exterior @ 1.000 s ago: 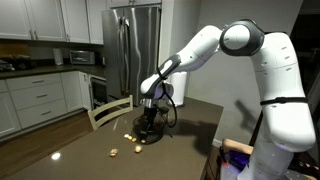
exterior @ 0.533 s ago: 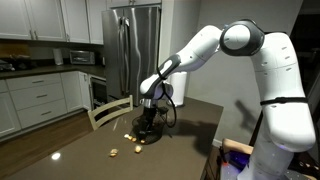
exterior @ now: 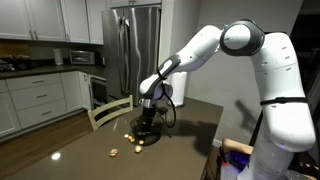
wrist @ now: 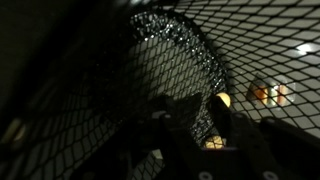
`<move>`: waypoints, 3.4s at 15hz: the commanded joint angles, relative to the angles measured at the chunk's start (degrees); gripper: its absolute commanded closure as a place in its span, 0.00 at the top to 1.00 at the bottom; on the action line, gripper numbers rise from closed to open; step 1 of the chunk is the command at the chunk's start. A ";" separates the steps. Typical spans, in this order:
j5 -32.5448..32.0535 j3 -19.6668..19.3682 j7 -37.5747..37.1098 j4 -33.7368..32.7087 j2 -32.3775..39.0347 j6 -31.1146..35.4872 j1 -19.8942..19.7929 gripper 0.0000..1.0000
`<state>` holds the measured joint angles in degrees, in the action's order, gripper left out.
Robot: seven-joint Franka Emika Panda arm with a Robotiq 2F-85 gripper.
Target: Move a packet from the basket to the counter
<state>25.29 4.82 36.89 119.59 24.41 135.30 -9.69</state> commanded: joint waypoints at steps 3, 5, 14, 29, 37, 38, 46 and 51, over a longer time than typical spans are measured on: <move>1.03 1.24 -0.26 1.46 -0.65 2.14 -0.57 0.34; 0.91 1.22 -0.53 1.46 -0.59 2.51 -0.44 0.31; -0.95 1.43 -7.07 3.48 -1.40 9.74 1.25 0.98; -7.38 1.82 -16.60 5.12 -1.33 15.21 3.35 0.54; -7.30 1.86 -16.96 5.56 -2.37 14.58 3.22 0.05; -7.39 1.75 -17.21 5.59 -2.50 14.61 3.29 0.02; -6.51 2.43 -17.08 6.23 -4.05 13.27 3.09 0.46; -7.98 1.42 -22.09 6.25 -5.08 15.11 5.45 0.77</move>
<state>19.24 6.84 19.15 124.24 21.44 149.30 -5.75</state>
